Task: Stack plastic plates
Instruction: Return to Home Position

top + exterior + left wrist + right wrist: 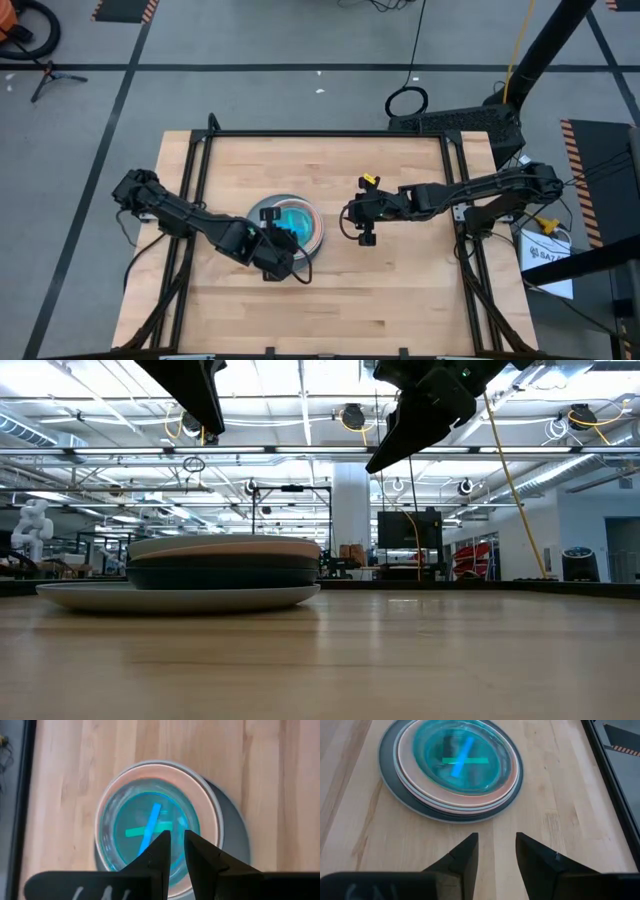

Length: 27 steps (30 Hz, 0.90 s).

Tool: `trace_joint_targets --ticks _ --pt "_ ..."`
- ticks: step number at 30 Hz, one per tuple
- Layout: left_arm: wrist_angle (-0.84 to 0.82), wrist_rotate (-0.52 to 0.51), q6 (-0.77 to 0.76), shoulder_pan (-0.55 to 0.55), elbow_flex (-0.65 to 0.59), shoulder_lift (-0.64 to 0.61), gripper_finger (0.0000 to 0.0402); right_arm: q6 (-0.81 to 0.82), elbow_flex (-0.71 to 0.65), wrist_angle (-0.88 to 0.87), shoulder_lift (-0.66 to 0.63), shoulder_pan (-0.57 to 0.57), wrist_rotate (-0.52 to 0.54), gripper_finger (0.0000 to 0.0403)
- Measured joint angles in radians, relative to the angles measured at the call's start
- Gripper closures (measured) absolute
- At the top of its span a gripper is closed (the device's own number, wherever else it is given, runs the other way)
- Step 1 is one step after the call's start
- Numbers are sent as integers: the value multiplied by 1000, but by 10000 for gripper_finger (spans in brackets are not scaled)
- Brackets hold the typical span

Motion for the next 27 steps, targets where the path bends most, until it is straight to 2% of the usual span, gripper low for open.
trace_joint_targets --ticks 7,12,15,20,24,27 --pt "14 -11 135 -2 -16 0 339 -34 0 0 0 0 -3 277" --pt "135 -17 251 -8 -134 -26 339 -86 0 0 0 0 -79 277" --pt "243 -17 271 -6 -244 -83 339 -107 -12 12 -9 0 -81 277" --pt "411 -14 257 -5 -455 -294 339 -154 -132 128 -103 -4 -113 277" --pt "569 -10 267 1 -622 -502 339 -157 -256 243 -256 -21 -148 277" --pt "676 -11 300 10 -725 -654 339 -156 -347 326 -379 -30 -217 277"
